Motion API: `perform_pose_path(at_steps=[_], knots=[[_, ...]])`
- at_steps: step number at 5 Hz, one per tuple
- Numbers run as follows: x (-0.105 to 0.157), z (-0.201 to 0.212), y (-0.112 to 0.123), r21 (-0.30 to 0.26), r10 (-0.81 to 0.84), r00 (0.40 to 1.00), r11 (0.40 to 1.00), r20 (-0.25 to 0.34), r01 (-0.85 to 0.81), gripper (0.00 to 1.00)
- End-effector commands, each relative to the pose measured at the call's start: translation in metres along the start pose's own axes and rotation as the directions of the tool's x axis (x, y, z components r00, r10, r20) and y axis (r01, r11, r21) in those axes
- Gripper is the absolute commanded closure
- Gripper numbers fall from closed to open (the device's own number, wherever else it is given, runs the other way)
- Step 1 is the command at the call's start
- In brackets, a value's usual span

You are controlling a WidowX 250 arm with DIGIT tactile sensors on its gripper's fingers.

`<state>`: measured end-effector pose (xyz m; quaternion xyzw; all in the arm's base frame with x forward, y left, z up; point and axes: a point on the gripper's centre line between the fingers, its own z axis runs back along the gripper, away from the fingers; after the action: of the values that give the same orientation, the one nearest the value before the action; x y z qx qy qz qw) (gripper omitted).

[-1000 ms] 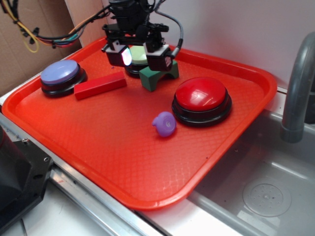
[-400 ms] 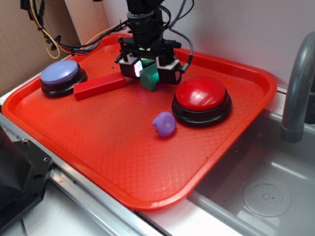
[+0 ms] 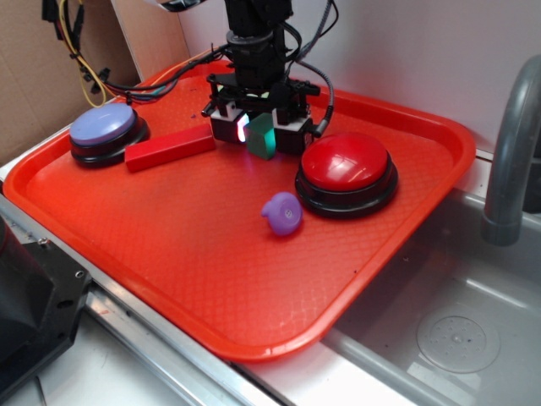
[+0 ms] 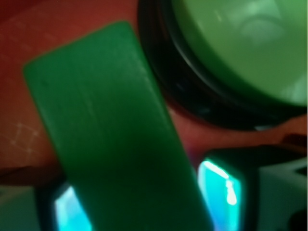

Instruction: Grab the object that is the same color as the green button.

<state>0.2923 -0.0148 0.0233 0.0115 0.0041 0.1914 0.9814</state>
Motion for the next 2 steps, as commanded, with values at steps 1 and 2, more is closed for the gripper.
perform_pose_path(at_steps=[1,2], knots=[[0.004,0.029,0.002,0.020,-0.086,0.993,0.996,0.075,0.085,1.00],[-0.013,0.052,0.012,0.014,-0.168,0.985,0.986,0.039,0.168,1.00]])
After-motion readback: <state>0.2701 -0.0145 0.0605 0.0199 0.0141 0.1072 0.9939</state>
